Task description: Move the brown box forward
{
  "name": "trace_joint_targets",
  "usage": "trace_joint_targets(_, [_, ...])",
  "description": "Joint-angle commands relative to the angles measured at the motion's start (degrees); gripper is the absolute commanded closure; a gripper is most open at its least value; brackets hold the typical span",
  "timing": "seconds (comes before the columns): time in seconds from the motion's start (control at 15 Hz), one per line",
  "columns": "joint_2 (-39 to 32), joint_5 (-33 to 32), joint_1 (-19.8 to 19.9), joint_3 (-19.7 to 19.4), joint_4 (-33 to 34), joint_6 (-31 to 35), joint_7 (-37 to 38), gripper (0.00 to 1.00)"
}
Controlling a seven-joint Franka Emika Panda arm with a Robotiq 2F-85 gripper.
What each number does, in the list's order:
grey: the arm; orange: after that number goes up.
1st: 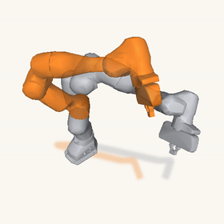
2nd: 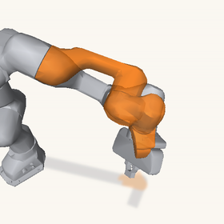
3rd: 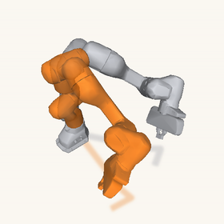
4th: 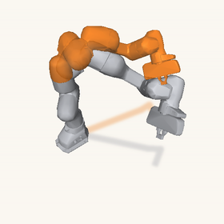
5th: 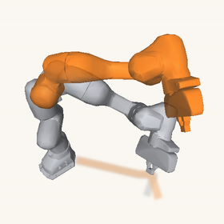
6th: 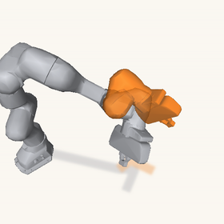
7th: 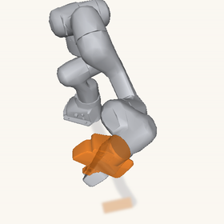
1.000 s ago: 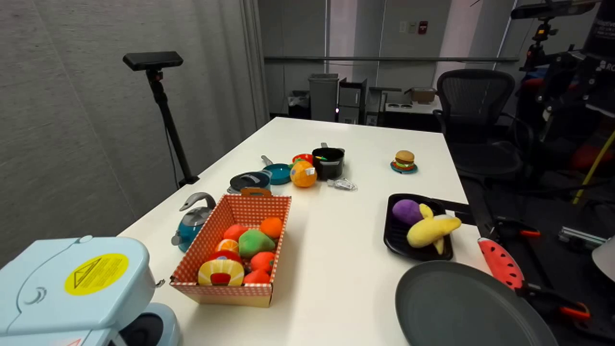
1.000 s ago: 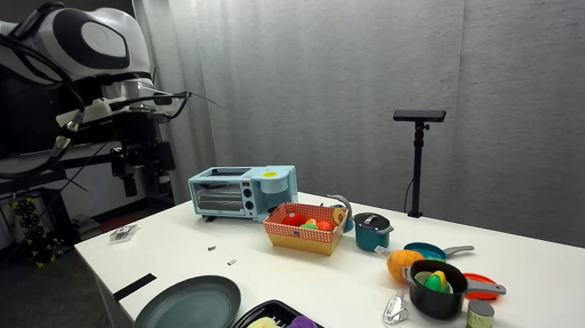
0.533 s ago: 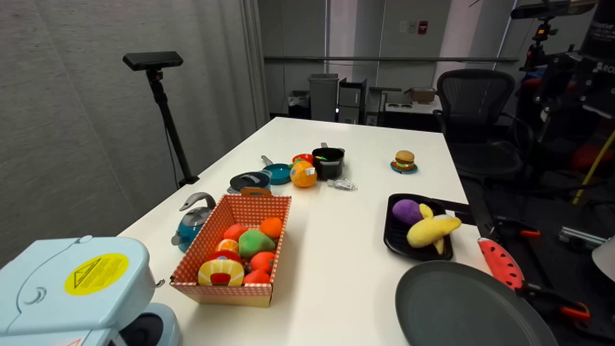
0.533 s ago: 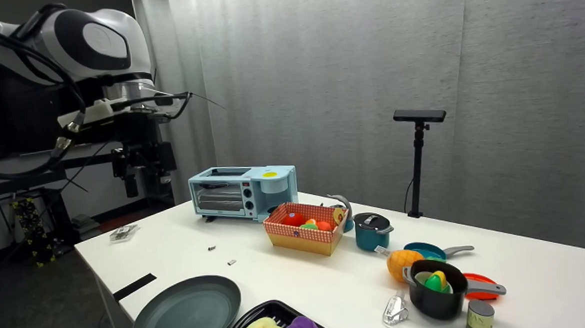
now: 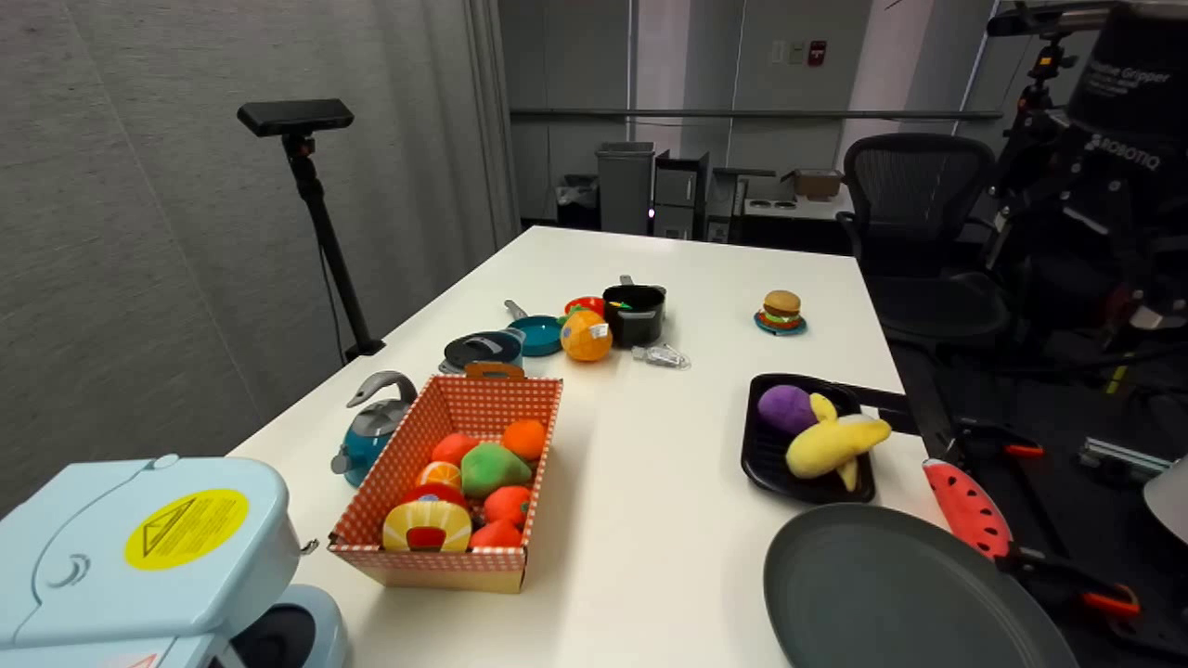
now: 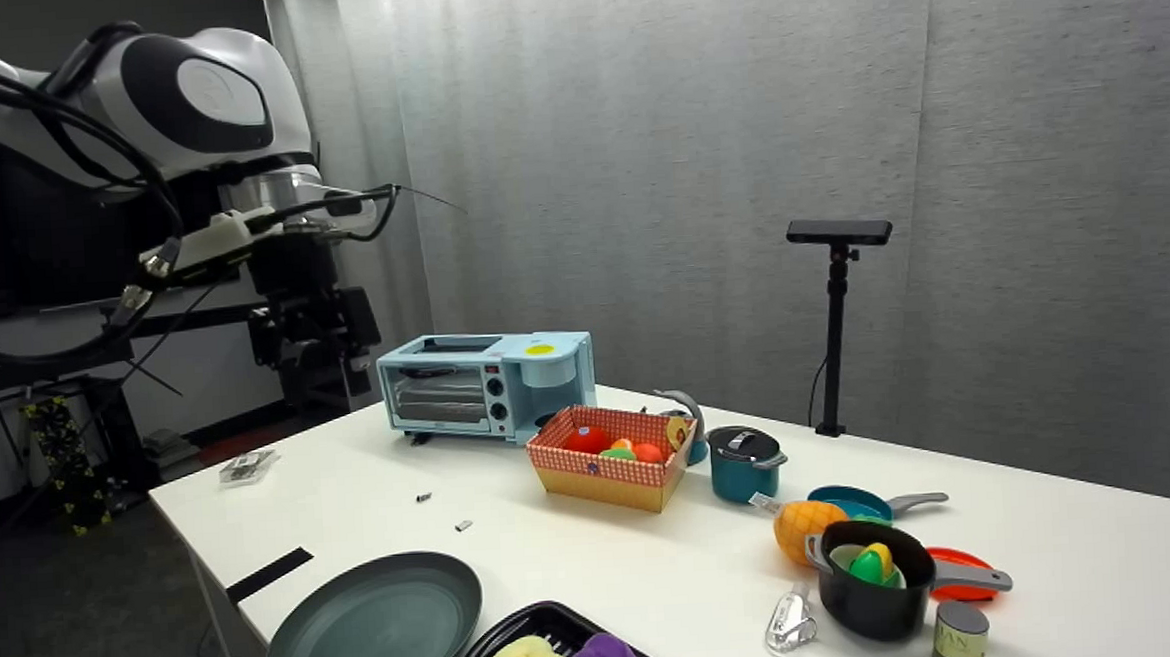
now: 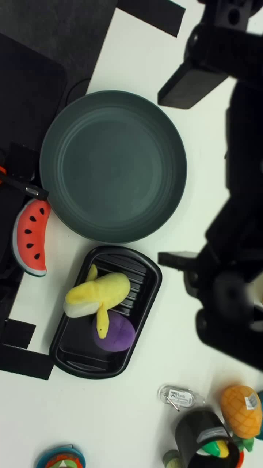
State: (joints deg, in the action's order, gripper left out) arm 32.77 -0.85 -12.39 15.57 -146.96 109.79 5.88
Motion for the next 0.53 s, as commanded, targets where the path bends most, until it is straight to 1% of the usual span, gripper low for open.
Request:
trace_joint_targets(0.0, [0.9,-3.4,0.8,-1.1,-3.2,6.3,-0.1,0.0])
trace_joint_targets(0.27, [0.5,-6.8,2.1,-2.3,-6.3,15.6,-0.3,0.0])
trace_joint_targets(0.47, [-0.3,-7.9,3.5,-3.7,-7.8,22.2,-0.6,0.0])
